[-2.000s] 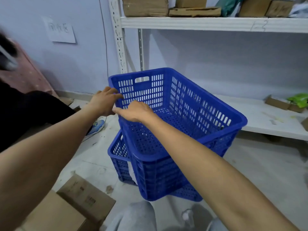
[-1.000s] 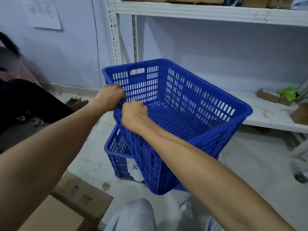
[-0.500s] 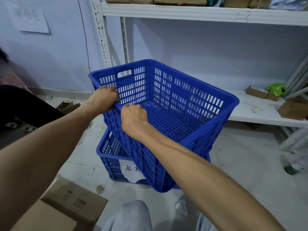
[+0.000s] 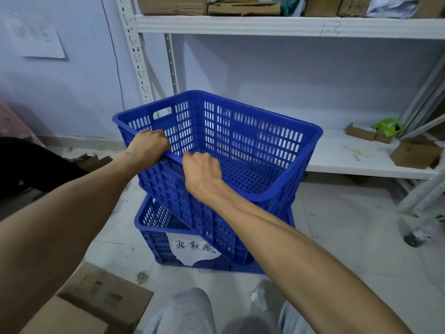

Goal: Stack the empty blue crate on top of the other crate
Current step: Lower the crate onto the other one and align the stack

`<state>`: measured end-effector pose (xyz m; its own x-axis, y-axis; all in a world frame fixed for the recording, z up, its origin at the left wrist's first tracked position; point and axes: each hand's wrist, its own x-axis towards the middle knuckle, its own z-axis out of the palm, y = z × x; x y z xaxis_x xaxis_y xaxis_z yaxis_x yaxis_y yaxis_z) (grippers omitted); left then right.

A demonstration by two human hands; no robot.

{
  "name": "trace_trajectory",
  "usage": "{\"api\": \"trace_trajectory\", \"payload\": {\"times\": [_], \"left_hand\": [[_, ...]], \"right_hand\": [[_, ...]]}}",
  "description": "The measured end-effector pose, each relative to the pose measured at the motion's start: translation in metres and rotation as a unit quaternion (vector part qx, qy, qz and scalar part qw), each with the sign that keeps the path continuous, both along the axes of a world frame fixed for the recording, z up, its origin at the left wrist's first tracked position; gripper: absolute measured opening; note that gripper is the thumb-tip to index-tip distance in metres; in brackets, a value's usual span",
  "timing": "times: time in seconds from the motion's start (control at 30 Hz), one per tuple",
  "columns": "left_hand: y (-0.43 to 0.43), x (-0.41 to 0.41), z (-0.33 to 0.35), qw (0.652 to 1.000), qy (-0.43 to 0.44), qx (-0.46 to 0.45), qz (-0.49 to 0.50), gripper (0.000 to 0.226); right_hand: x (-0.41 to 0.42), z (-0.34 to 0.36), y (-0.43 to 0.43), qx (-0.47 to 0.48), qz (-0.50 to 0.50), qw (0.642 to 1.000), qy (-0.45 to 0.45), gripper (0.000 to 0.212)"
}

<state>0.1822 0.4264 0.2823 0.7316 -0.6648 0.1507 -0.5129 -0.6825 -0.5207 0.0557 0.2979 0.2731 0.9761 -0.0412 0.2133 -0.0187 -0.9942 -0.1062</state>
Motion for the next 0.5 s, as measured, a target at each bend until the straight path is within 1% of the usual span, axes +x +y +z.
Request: {"api": "trace_trajectory", "payload": {"times": [0.23,0.37,0.5], "left_hand": [[-0.003,-0.011,-0.001,1.0,-0.008,0.006,0.018,0.023],[-0.008,-0.024,0.0,0.999,-0.009,0.023,0.032,0.022],[-0.017,-0.034,0.0,0.999,-0.011,0.02,0.043,0.019]], "right_hand": [[-0.009,0.004,-0.017,0.004,0.012,1.0,0.007,0.027],[-0.013,0.004,-0.03,-0.01,0.026,1.0,0.013,0.029],[-0.017,0.004,-0.047,-0.017,0.04,0.999,0.015,0.035]]}}
